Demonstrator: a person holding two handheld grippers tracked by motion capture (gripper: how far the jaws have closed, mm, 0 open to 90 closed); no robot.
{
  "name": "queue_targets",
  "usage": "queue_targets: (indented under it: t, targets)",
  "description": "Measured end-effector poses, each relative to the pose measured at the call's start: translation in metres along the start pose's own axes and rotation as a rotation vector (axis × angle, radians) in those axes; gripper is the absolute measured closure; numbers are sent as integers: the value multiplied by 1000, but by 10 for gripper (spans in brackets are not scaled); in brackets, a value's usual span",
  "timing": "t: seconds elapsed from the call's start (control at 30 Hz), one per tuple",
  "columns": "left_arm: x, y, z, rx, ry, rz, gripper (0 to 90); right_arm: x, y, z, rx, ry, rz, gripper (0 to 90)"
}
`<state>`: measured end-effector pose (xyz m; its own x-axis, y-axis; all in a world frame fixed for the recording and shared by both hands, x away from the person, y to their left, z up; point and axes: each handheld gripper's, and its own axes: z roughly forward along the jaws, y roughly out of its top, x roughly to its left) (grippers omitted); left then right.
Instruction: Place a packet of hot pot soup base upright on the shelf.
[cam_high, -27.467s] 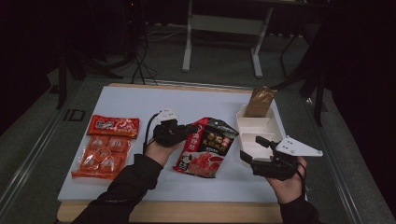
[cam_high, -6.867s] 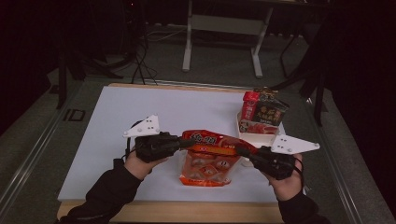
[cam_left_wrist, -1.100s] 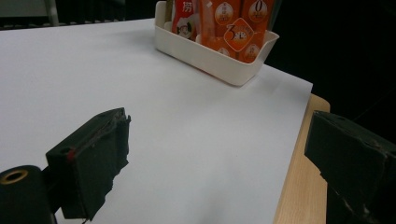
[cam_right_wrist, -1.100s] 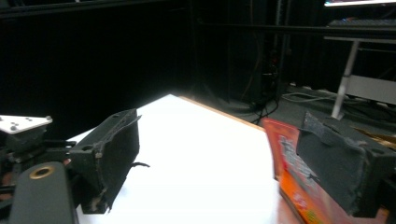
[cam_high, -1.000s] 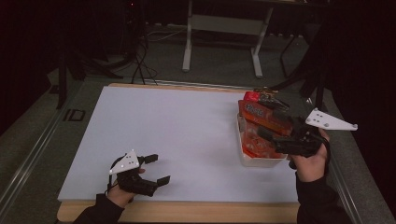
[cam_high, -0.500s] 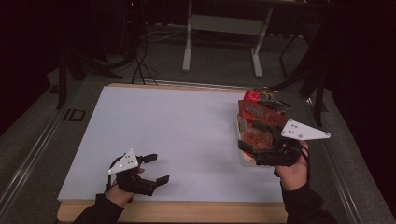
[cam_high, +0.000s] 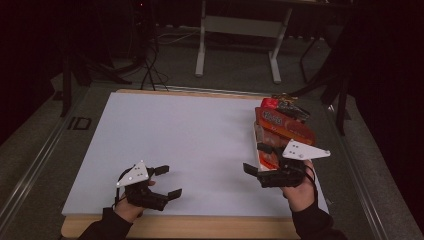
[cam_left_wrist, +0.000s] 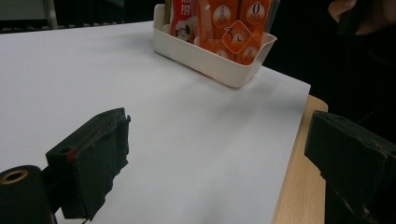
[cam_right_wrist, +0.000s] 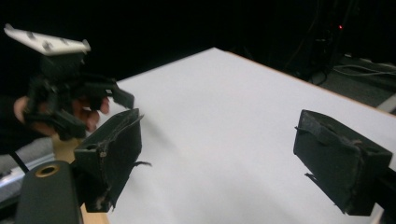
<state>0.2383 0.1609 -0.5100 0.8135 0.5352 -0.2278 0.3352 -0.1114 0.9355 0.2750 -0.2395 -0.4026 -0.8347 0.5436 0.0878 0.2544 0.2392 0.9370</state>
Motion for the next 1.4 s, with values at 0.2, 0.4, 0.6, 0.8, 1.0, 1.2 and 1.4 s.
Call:
queue_targets:
  t: [0.2,0.4,0.6,0.8,1.0,1.2,1.4]
  targets:
    - [0,-1,1,8,-1,4,66,0,-12,4,24,9,-5,152]
    - [0,-1,1,7,-3,5,66,3,-30,9,65,26,15,153]
    - [-1,-1,0,8,-6,6,66,4,-43,13,121,27,-1,153]
    - [0,-1,1,9,-5,3,66,5,-57,11,149,29,13,158]
    - [-1,-1,0,10,-4,7,66,4,-63,7,147,14,16,158]
    - [0,-1,0,14,-2,11,66,5,-70,5,171,11,10,158]
    - [-1,-1,1,14,-2,13,66,4,-75,2,173,14,22,157]
